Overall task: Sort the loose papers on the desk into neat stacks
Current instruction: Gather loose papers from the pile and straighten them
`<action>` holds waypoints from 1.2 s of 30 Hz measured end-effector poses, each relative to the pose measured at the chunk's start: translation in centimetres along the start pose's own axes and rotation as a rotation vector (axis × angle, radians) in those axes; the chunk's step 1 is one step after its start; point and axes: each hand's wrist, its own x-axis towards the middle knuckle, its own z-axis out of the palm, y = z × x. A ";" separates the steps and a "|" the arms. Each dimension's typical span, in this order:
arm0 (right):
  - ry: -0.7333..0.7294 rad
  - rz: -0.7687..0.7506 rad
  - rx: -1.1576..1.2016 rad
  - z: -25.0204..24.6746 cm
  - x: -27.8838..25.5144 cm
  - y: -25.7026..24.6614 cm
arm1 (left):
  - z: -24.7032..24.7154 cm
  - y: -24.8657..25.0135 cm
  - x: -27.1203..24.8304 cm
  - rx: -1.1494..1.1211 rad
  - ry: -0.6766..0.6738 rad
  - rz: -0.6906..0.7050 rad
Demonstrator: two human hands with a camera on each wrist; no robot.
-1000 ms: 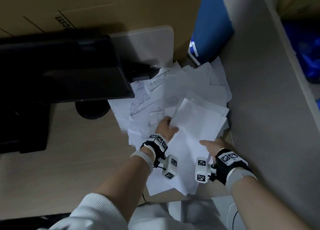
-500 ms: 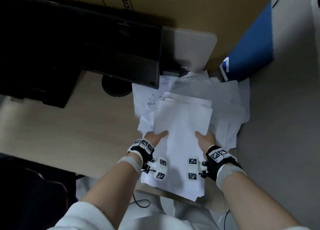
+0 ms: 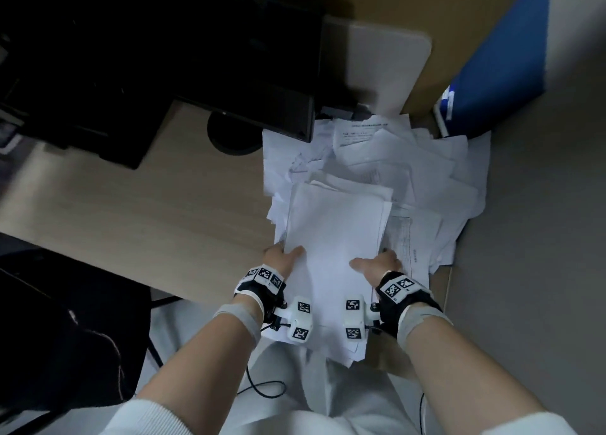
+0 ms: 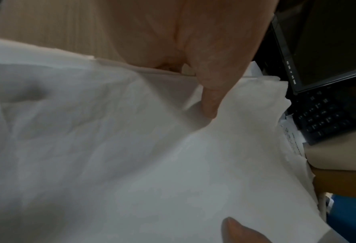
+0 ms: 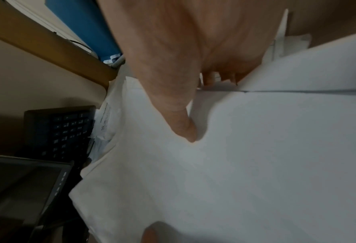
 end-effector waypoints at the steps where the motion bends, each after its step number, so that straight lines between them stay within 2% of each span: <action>1: -0.023 0.000 0.028 0.2 -0.1 0.5 | 0.1 -0.1 0.1 -0.012 -0.036 -0.002; 5: -0.151 -0.018 0.123 1.6 -0.6 2.2 | 0.1 -1.2 0.5 -0.021 -0.129 -0.037; 7: -0.132 -0.024 0.128 2.5 -0.7 2.9 | 0.1 -1.9 0.5 -0.017 -0.136 -0.037; 11: -0.037 -0.046 0.216 2.6 -1.7 3.6 | -0.1 -2.1 0.3 -0.069 -0.116 -0.003; 18: 0.149 -0.005 0.384 1.4 -1.4 4.6 | -1.1 0.6 -0.4 -0.179 -0.064 0.050; 24: 0.291 0.116 0.536 -1.1 -0.8 5.2 | -2.8 0.7 -0.3 -0.369 0.040 -0.015; 26: 0.314 0.136 0.553 -1.1 -0.4 5.0 | -3.2 0.2 -0.3 -0.409 0.013 -0.077; 30: 0.342 0.135 0.562 0.8 0.1 3.5 | -3.2 -0.8 -1.4 -0.277 -0.238 -0.202; 32: 0.321 0.147 0.588 2.0 -0.2 2.4 | -3.6 -1.2 -2.2 -0.213 -0.315 -0.256; 34: 0.314 0.162 0.589 3.1 -0.4 1.7 | -4.1 -1.8 -2.0 -0.182 -0.314 -0.277; 36: 0.306 0.142 0.611 4.0 -0.1 1.3 | -4.9 -1.9 -1.4 -0.217 -0.208 -0.233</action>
